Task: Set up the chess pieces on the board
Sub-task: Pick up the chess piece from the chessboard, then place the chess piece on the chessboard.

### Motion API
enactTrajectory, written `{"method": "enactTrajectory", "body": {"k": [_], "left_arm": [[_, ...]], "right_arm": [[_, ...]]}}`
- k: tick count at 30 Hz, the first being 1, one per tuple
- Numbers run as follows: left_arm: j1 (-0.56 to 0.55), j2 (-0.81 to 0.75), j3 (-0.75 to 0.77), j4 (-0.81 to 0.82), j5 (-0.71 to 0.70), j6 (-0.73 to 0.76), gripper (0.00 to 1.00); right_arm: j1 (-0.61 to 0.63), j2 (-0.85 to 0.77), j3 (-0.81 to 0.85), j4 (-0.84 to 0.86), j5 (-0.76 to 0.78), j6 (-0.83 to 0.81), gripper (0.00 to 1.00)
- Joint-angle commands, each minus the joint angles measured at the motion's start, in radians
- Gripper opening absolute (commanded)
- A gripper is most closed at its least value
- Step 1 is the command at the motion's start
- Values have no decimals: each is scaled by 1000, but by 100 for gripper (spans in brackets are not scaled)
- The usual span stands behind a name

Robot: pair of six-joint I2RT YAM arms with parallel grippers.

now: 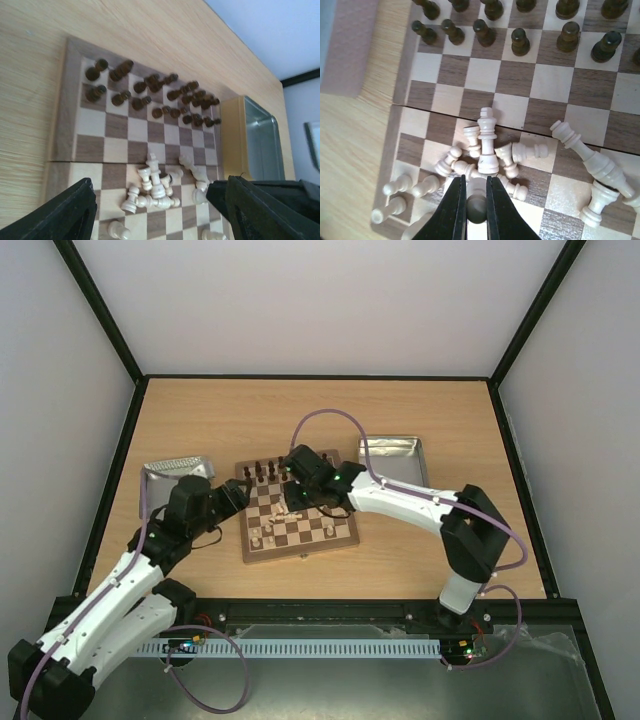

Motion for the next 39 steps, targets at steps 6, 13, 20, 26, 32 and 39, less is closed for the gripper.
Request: {"method": "enactTrajectory", "body": {"k": [6, 13, 20, 26, 32, 39], "left_arm": [[4, 79, -38, 174, 231, -62, 74], [4, 92, -44, 173, 199, -50, 74], [4, 111, -37, 172, 193, -34, 74], [4, 116, -38, 170, 192, -36, 74], [4, 111, -33, 155, 182, -33, 74], [4, 115, -32, 154, 178, -36, 74]], "right_arm": [[-50, -144, -166, 172, -75, 50, 2], [-69, -219, -195, -39, 205, 76, 2], [-68, -234, -276, -118, 277, 88, 2], [-69, -184, -303, -87, 279, 110, 2], [-72, -163, -332, -49, 223, 113, 2], [-75, -146, -340, -30, 184, 108, 4]]}}
